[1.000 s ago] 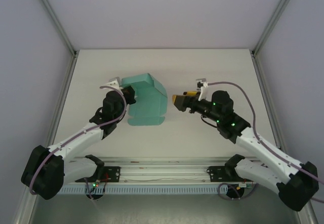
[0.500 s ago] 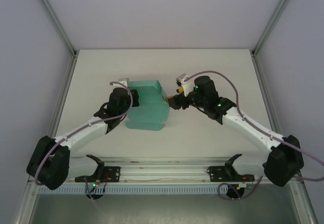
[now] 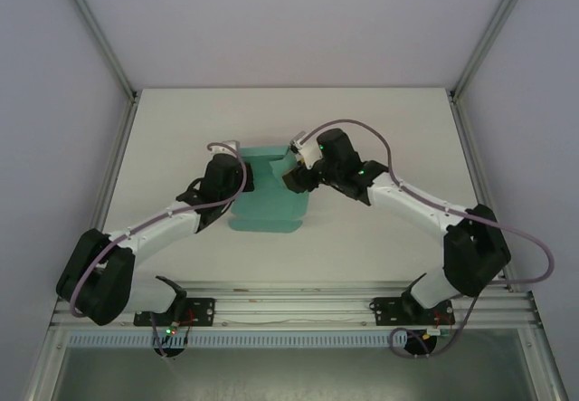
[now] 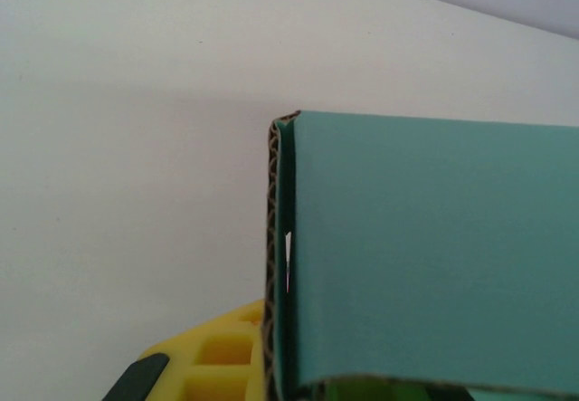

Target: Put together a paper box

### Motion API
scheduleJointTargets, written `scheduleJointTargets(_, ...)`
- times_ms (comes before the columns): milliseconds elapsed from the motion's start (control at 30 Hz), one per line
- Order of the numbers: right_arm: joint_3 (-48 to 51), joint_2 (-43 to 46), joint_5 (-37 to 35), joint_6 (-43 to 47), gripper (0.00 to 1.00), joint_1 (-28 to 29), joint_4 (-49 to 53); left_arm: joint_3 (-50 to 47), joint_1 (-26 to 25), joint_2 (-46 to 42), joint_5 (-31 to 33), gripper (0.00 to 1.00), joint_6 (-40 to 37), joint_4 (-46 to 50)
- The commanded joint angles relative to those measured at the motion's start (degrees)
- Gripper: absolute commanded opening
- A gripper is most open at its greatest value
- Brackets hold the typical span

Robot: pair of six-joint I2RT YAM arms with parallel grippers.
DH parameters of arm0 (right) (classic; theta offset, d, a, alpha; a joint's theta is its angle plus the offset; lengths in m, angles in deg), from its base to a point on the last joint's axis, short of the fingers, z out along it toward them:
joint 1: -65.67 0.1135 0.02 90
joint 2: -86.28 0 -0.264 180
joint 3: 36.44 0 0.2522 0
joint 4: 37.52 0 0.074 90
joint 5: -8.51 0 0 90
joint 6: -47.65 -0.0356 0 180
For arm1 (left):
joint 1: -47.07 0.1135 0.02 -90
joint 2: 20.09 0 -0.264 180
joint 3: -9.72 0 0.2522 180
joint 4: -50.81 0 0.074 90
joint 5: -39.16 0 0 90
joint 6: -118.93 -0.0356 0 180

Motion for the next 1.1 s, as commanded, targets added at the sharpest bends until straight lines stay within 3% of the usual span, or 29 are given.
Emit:
scheduleJointTargets(0,-1.34,-1.82,-9.07,-3.47,0.59,1.54,-5.83,2.91,-1.42,0.88,2.37,0.00,-1.51,2.62)
scheduleJointTargets(67,-1.19,-3.26,-16.37,-5.35,0.54,2.88,-7.70,3.60,-2.30,1.39,4.04,0.00,-1.52,3.91)
scheduleJointTargets(200,-0.23,-6.38,-31.04,-8.81,0.32,5.60,-11.80,4.53,-3.41,2.22,5.45,0.00,-1.48,5.24)
scheduleJointTargets(333,-0.52,-9.25,-41.16,-13.25,0.17,7.43,-13.52,5.35,-4.17,3.16,6.52,0.00,-0.47,6.12)
scheduleJointTargets(467,-2.27,-12.87,-56.34,-19.67,0.00,8.59,-11.92,7.24,-4.41,4.42,9.36,0.00,2.58,9.17)
scheduleJointTargets(700,-8.48,-20.55,-76.86,-29.14,0.00,8.39,-0.90,9.01,-4.48,6.20,13.23,0.00,8.19,13.17)
scheduleJointTargets(800,-8.89,-20.88,-76.82,-31.36,0.00,7.19,0.95,9.26,-4.48,6.59,14.36,0.00,9.01,14.14)
scheduleJointTargets(867,-7.19,-19.98,-74.19,-28.40,0.00,7.09,-3.46,9.16,-4.47,6.70,14.03,0.00,8.86,13.49)
scheduleJointTargets(967,-3.23,-17.52,-63.33,-21.82,0.01,6.84,-12.37,9.07,-4.48,6.75,12.40,0.00,7.95,12.07)
scheduleJointTargets(1067,-0.28,-14.83,-52.25,-18.30,0.14,6.61,-18.14,9.13,-4.48,6.92,10.54,0.00,6.79,10.65)
